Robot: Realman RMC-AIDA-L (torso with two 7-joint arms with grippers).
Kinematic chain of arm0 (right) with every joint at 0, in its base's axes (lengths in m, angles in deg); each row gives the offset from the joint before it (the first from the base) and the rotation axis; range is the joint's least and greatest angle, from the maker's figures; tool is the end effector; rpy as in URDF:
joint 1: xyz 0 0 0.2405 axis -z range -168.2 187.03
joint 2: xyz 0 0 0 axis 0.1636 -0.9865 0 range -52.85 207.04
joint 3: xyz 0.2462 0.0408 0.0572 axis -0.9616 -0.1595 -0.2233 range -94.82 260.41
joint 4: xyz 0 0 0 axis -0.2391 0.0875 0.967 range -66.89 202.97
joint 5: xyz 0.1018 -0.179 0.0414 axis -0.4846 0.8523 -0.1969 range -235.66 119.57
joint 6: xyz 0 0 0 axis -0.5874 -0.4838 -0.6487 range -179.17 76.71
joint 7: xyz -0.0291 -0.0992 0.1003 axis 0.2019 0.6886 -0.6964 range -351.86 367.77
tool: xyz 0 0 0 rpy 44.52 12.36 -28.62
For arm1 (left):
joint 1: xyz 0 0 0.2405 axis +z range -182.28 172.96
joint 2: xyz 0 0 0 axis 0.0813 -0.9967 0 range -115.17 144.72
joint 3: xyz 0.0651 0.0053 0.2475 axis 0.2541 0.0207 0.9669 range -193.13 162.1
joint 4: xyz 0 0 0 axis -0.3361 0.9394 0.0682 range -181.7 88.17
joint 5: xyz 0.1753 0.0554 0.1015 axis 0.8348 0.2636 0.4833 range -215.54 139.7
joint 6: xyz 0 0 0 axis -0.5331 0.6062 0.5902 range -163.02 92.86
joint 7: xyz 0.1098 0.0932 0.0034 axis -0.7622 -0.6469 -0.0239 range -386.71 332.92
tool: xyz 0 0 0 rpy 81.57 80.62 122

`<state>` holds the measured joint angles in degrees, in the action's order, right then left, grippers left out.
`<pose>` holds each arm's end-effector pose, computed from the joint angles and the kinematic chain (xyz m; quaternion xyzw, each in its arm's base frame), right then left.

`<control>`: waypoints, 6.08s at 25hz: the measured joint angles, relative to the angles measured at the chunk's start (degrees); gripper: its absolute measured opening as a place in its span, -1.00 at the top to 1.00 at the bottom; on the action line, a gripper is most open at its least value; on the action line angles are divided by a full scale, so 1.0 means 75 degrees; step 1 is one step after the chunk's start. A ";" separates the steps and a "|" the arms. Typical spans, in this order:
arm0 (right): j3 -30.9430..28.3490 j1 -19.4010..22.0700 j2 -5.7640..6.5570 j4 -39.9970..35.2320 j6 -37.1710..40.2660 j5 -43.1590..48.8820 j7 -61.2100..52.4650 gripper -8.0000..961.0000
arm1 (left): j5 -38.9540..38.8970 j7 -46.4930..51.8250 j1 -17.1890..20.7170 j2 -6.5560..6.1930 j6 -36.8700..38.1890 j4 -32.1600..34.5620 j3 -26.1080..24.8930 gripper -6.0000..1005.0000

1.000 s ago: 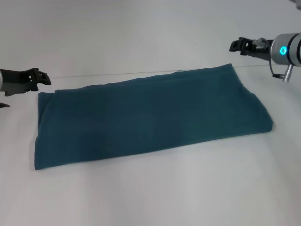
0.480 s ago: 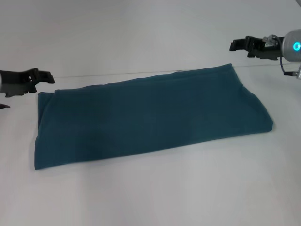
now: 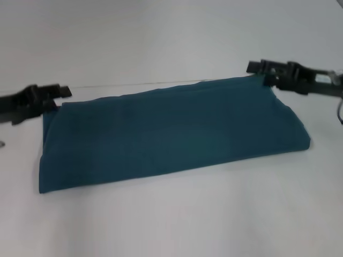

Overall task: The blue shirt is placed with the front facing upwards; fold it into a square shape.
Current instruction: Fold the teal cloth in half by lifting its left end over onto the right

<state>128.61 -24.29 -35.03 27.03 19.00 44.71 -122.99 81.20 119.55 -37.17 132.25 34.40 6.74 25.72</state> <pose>0.2556 0.4082 0.0703 -0.7459 0.5488 0.3241 0.1934 -0.2585 0.4030 0.0713 -0.7042 -0.6102 -0.2795 0.2316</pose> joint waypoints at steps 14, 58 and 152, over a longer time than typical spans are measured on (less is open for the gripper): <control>-0.1283 0.0947 0.0070 0.0855 0.2491 -0.0234 0.1512 -0.92 | -0.1998 -0.1020 0.1217 0.0051 0.1659 -0.0900 -0.0262 -0.22; -0.1441 0.0987 0.0021 0.1027 0.2277 -0.0201 0.1577 -0.89 | -0.1085 -0.2283 0.0668 0.0247 -0.1815 -0.2967 -0.0157 -0.22; -0.1457 0.0900 0.0023 0.1121 0.2158 -0.0216 0.1450 -0.84 | 0.0511 -0.1295 0.0045 0.0180 -0.1713 -0.1735 -0.0278 -0.54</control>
<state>117.69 -17.54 -34.86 35.43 35.19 43.09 -112.11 85.03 109.84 -36.83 133.60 21.56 -6.27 23.63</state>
